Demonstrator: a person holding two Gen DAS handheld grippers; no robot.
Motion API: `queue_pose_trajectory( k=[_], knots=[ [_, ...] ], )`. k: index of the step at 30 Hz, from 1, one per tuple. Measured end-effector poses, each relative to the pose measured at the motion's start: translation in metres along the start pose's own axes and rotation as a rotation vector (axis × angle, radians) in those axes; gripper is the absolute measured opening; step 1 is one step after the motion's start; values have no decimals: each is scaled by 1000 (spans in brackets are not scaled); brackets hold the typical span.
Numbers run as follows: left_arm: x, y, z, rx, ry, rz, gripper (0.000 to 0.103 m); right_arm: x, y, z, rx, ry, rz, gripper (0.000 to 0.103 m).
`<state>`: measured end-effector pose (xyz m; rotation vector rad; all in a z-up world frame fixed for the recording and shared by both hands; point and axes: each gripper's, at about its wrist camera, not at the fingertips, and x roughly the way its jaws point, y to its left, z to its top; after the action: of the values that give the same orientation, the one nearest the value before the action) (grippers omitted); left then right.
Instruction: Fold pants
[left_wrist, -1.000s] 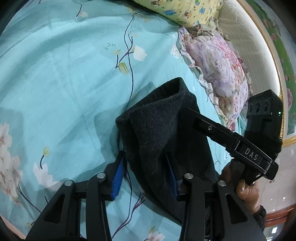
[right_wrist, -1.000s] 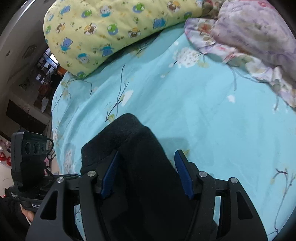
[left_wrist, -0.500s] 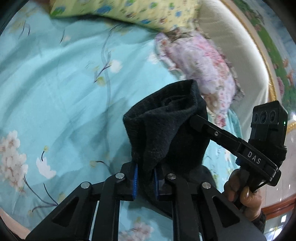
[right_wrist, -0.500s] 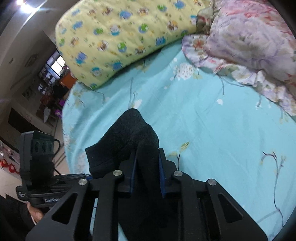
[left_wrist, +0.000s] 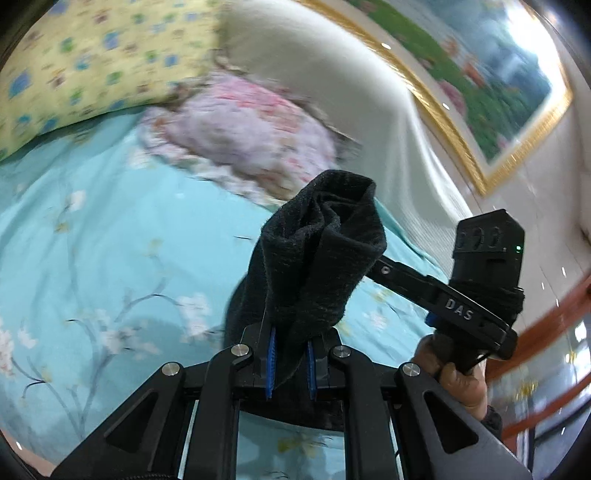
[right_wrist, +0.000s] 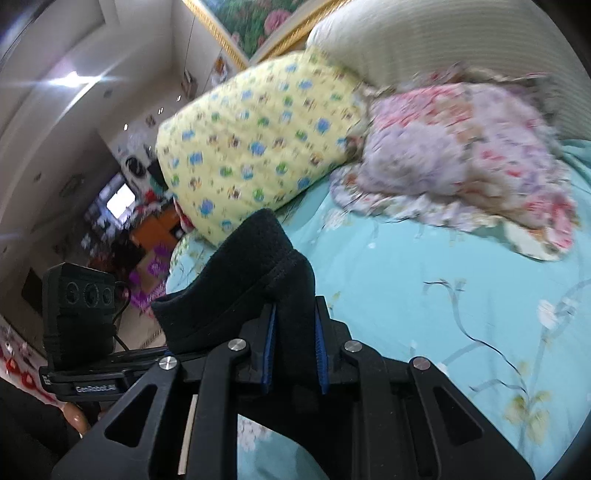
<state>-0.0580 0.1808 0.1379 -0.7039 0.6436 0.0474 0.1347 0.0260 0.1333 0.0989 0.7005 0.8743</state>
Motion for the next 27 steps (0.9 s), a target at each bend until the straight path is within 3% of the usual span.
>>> queue_pose_trajectory(
  k=[8,13,27],
  knots=[
    [34,-65,-31,136,87,-44,12,-72,-33,-45,78,-108,-43,20],
    [66,-97,-62,209,181,-64,12,-104,-61,-86,165,-158,-71,19],
    [126,-152,-122,384,322,-42,12,-145,-118,-166,351,-250,-120,19]
  ],
)
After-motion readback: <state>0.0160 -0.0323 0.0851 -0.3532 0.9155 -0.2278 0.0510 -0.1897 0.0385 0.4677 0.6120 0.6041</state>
